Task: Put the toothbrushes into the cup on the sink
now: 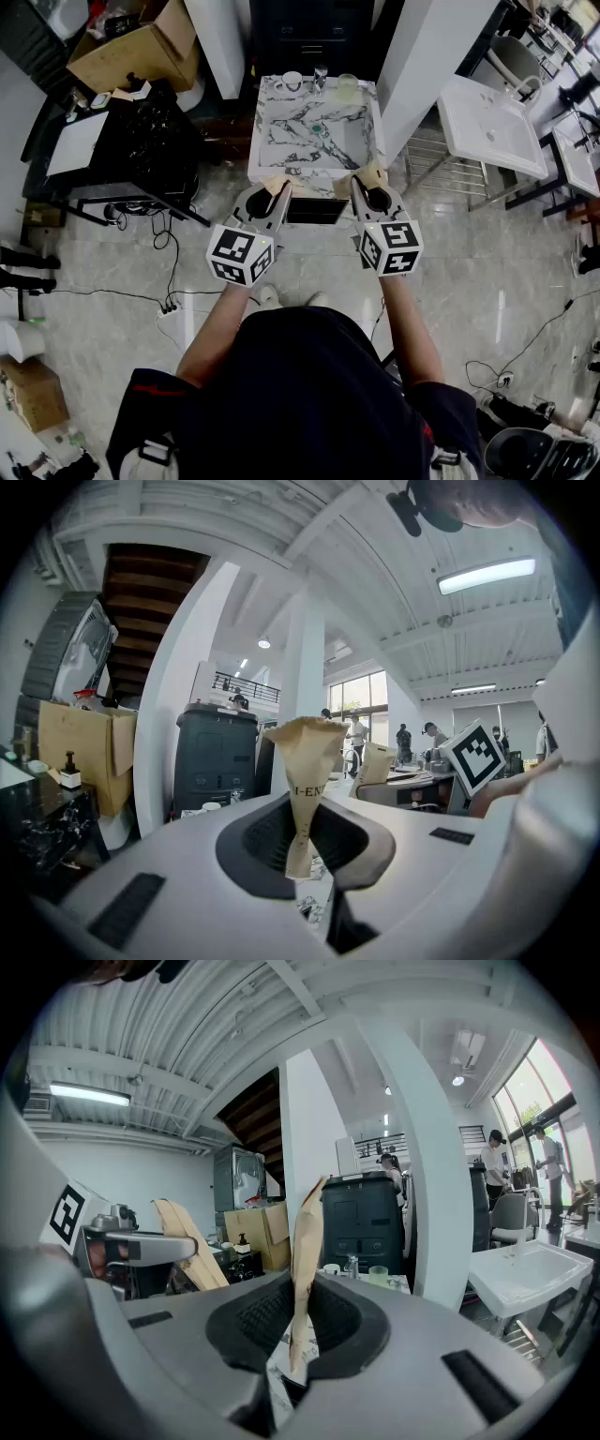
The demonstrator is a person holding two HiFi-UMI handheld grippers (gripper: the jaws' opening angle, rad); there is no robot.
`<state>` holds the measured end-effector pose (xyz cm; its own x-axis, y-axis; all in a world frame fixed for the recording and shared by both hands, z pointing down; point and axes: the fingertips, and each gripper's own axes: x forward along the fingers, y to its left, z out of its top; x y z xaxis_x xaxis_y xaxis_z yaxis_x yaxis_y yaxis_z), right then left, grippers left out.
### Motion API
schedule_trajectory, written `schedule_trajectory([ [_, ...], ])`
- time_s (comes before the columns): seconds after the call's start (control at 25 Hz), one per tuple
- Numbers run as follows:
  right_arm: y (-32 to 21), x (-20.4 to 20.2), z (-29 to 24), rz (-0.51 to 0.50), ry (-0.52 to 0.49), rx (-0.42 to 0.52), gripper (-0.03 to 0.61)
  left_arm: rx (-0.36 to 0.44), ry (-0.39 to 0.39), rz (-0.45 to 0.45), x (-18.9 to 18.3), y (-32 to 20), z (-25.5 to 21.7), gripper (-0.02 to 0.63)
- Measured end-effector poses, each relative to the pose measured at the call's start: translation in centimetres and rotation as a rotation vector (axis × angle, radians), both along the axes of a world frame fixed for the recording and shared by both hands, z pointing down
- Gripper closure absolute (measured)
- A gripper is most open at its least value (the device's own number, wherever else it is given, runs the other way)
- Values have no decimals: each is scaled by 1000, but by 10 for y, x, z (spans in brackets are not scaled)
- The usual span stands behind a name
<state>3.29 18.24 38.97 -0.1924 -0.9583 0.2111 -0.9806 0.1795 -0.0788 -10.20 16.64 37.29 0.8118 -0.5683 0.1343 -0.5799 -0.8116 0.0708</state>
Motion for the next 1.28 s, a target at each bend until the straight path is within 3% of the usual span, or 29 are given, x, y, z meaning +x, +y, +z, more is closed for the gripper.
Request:
schedule_trajectory([
  [0.72,17,34,13,-44,-33,-4,518,-16,-12,-30,33,16,14,575],
  [1.28,-35,28,24,-72,-46,-17,518,-22,1,-50,33,-40,19,574],
])
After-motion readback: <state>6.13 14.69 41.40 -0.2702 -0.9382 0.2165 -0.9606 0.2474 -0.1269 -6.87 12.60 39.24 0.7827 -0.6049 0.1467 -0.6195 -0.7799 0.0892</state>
